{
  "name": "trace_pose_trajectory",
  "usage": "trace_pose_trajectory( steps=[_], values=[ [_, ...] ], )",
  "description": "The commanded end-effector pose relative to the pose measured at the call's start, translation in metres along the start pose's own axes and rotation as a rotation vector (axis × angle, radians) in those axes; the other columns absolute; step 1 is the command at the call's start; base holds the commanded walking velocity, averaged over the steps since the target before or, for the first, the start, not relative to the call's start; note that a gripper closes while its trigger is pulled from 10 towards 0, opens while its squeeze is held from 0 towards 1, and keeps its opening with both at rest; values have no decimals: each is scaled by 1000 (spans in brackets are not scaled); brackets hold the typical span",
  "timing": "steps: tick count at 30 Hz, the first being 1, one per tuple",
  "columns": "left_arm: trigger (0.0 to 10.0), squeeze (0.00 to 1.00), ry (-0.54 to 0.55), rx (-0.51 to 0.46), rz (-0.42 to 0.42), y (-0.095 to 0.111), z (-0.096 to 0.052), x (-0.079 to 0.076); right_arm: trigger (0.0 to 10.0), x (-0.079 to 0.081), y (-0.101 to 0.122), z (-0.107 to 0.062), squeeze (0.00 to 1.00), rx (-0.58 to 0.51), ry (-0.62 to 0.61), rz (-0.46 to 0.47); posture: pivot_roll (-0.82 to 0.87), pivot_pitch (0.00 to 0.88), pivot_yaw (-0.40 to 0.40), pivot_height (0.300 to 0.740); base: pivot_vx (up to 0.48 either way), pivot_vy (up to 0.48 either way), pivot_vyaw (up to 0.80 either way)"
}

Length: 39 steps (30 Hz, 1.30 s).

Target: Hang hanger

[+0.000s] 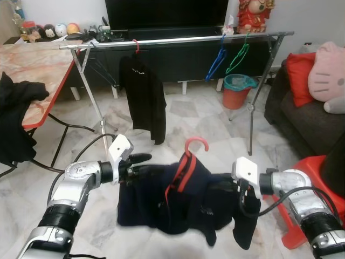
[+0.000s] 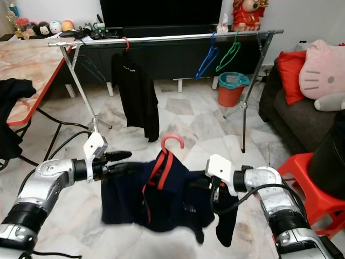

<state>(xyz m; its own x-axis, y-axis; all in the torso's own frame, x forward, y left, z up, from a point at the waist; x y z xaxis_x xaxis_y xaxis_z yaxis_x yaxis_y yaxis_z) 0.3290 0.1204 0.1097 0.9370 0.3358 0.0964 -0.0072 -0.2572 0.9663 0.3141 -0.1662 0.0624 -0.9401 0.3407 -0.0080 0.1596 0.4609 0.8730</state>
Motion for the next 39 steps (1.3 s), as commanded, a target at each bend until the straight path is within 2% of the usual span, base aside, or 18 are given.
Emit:
trace_pose_trajectory(
  steps=[1, 2, 6, 9, 10, 11, 12, 13, 19, 26, 39],
  values=[
    [10000, 0, -72, 9, -6, 0, 0, -9, 0, 0, 11, -1, 0, -21, 21, -45, -86, 0, -34, 740, 0, 0, 0],
    [10000, 0, -131, 24, -17, -2, -2, -18, 0, 1, 10, -1, 0, -13, 32, -48, -86, 0, -36, 740, 0, 0, 0],
    [10000, 0, -180, 37, -41, -7, -4, -25, 0, 2, 11, 0, 0, -22, 41, -48, -85, 0, -39, 740, 0, 0, 0],
    [10000, 0, -146, 66, -40, -15, 0, -23, 0, 4, 17, 2, 0, -36, 60, -61, -90, 0, -41, 740, 0, 0, 0],
    [10000, 0, -70, 60, -11, -14, 5, -12, 0, 5, 19, 2, 0, -39, 71, -68, -94, 0, -42, 740, 0, 0, 0],
    [10000, 0, -41, 49, -14, -12, 6, -8, 0, 6, 20, 3, 0, -40, 74, -71, -96, 0, -43, 740, 0, 0, 0],
    [10000, 188, -32, 34, -23, -10, 7, -6, 0, 6, 20, 3, 0, -40, 76, -74, -96, 0, -43, 740, 0, 0, 0],
    [10000, 1000, -36, 23, -31, -9, 7, -6, 0, 6, 20, 3, 0, -39, 77, -76, -102, 0, -45, 740, 0, 0, 0],
    [10000, 1000, -67, 12, -32, -5, 8, -11, 0, 7, 19, 2, 0, -32, 86, -77, -101, 0, -50, 740, 0, 0, 0],
    [10000, 1000, -186, -7, -64, -6, 16, -30, 0, 9, 21, 7, 0, -35, 97, -79, -104, 0, -53, 740, 0, 0, 0],
    [10000, 1000, -142, 10, -56, -10, 35, -29, 0, 22, 32, 17, 0, -53, 168, -126, -114, 0, -56, 740, 0, 0, 0]
  ],
)
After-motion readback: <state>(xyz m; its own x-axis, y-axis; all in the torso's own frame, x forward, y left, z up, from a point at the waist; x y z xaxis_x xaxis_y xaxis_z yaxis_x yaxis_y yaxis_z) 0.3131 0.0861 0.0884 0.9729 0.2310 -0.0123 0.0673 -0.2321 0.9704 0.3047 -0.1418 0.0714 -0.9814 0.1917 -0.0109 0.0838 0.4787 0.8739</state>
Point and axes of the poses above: a point about 5 cm out from each wrist's last joint towards the gripper, its own z axis pointing out of the wrist towards the gripper, its own y axis along the axis of the wrist's last joint, x = y × z, the point moved 5 cm from there along z, pointing out of the wrist towards the gripper, and after that the axes turned 10 degrees about z, right-handed, at the moved point
